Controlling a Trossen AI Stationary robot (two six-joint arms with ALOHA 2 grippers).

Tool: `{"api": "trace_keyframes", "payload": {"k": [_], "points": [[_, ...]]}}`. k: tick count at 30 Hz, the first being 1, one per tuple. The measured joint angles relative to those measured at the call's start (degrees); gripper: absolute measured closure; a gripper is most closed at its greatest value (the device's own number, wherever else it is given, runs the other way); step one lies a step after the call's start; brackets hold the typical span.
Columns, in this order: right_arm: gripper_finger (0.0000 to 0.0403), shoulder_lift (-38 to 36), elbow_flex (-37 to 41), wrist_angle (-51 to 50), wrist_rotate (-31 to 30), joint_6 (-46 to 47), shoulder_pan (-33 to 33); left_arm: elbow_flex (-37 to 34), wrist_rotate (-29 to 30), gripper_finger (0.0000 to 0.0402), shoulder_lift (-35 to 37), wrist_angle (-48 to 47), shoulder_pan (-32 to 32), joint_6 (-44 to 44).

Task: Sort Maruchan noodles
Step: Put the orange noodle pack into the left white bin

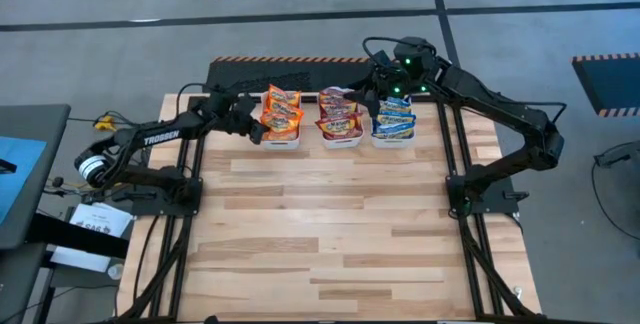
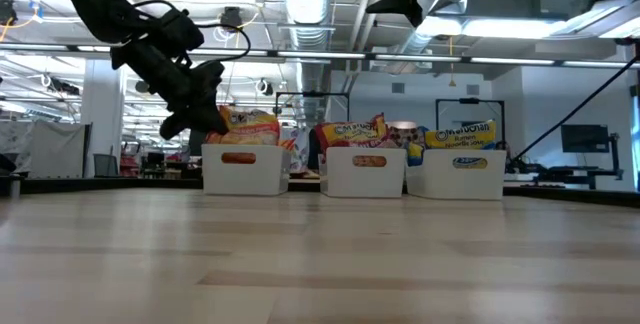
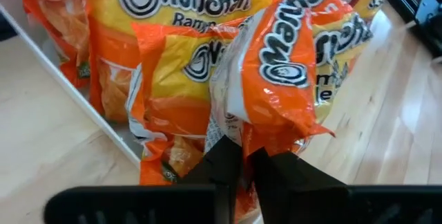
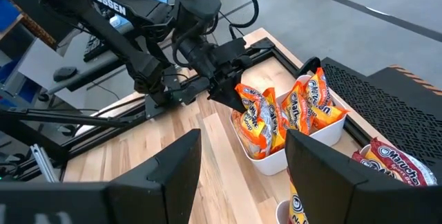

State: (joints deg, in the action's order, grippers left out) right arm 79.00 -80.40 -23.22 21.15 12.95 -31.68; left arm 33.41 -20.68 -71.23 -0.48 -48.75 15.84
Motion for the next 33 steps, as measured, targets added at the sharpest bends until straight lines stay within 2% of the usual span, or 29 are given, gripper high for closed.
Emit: {"api": "trace_keyframes", "payload": {"k": [10, 14, 22, 33], "points": [[0.0168, 0.0, 0.0, 0.0, 0.0, 0.0, 0.0, 0.5, 0.1, 0.0284, -0.1, 1.2, 0.0, 4.8], [0.0168, 0.0, 0.0, 0.0, 0.0, 0.0, 0.0, 2.7, -3.4, 0.0261, 0.0, 1.5, 0.0, 7.5], [0.0168, 0.0, 0.0, 0.0, 0.0, 0.0, 0.0, 3.2, -7.2, 0.0253, 0.0, -1.1, 0.3, 7.7], [0.0168, 0.0, 0.0, 0.0, 0.0, 0.0, 0.0, 3.2, -8.0, 0.0252, 0.0, -2.8, -1.3, 7.4]]}}
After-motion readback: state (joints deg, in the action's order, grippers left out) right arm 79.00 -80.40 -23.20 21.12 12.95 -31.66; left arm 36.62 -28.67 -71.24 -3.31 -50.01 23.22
